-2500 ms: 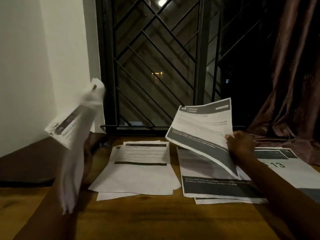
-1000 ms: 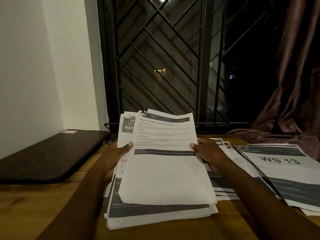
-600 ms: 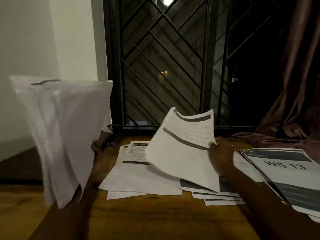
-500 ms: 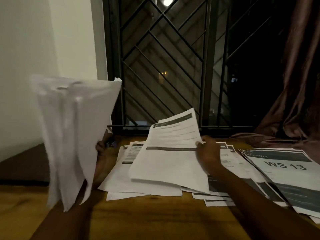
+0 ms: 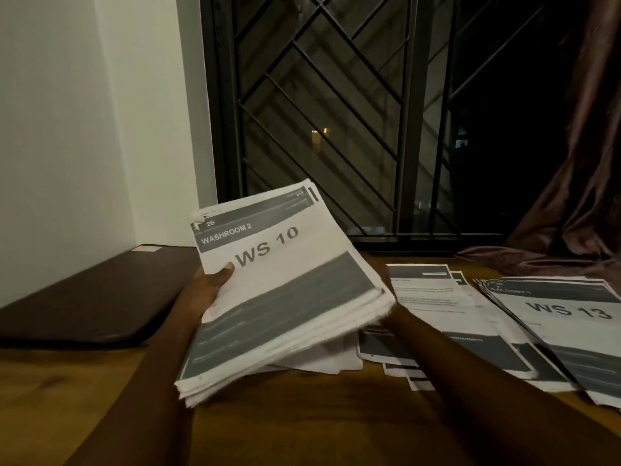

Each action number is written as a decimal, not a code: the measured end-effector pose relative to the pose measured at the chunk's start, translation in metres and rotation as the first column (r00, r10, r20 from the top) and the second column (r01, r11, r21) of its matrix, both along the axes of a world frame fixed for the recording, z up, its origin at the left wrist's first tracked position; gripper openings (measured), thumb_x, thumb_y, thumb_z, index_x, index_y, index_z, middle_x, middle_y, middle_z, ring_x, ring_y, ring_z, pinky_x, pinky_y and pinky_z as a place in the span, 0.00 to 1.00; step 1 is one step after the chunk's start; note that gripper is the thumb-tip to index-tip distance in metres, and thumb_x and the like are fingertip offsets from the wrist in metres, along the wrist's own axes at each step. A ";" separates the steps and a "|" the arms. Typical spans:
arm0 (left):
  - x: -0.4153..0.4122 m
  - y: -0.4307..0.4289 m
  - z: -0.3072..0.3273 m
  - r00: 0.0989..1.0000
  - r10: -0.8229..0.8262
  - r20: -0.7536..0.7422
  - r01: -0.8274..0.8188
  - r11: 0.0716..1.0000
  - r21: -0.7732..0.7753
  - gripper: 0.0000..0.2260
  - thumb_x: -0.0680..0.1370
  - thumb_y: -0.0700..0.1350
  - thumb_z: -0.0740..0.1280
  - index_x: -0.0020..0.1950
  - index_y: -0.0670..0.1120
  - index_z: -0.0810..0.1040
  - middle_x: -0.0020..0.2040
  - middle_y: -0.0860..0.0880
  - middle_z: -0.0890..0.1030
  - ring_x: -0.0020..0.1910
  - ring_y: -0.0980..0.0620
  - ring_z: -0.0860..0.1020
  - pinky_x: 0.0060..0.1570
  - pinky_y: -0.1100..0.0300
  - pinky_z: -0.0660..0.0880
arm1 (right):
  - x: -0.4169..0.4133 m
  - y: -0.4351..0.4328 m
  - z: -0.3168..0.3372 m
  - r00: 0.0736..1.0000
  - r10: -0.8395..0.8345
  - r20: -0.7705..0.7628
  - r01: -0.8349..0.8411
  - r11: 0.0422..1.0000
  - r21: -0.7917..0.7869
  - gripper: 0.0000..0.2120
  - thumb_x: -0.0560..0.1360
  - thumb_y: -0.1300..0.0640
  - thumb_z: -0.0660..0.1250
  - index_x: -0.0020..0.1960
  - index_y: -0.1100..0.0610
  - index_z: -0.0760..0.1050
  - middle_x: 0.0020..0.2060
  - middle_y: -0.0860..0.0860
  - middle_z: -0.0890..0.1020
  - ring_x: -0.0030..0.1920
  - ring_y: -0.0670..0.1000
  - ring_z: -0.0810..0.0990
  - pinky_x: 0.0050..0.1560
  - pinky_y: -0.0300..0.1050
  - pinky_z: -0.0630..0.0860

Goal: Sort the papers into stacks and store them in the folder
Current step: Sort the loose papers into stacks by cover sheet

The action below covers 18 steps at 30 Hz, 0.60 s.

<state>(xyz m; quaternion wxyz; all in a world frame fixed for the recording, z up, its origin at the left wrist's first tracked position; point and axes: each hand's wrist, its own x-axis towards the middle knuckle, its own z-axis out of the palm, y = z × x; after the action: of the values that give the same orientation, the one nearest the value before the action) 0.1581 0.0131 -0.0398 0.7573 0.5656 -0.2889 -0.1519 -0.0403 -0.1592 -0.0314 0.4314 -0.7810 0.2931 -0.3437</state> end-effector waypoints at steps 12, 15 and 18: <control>-0.041 -0.003 0.007 0.951 -0.262 -0.162 0.281 0.954 0.105 0.16 0.80 0.44 0.64 0.68 0.43 0.75 0.59 0.39 0.82 0.52 0.41 0.83 0.53 0.43 0.80 | -0.045 0.000 0.013 1.000 -0.010 0.030 0.005 0.984 0.176 0.11 0.69 0.55 0.76 0.44 0.52 0.74 0.47 0.51 0.82 0.46 0.51 0.82 0.41 0.42 0.78; -0.058 -0.003 0.009 0.867 -0.374 -0.329 0.401 0.916 0.017 0.12 0.80 0.44 0.65 0.62 0.45 0.79 0.57 0.39 0.83 0.54 0.37 0.82 0.51 0.37 0.78 | -0.046 -0.011 0.006 0.988 -0.136 0.071 0.121 0.976 0.178 0.08 0.70 0.55 0.75 0.42 0.53 0.75 0.47 0.51 0.83 0.43 0.49 0.80 0.40 0.41 0.74; -0.073 -0.008 0.011 0.835 -0.461 -0.302 0.480 0.877 -0.013 0.11 0.80 0.41 0.64 0.62 0.43 0.78 0.55 0.38 0.83 0.49 0.39 0.84 0.42 0.40 0.81 | -0.054 -0.026 0.007 0.986 -0.165 0.026 0.157 0.968 0.196 0.06 0.76 0.54 0.69 0.49 0.56 0.78 0.53 0.53 0.82 0.47 0.51 0.79 0.47 0.43 0.73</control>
<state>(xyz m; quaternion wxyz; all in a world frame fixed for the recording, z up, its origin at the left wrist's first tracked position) 0.0847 0.0050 -0.0284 0.7128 0.4718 -0.2975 -0.4253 -0.0947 -0.1852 -0.0249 0.4818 -0.7016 0.3783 -0.3640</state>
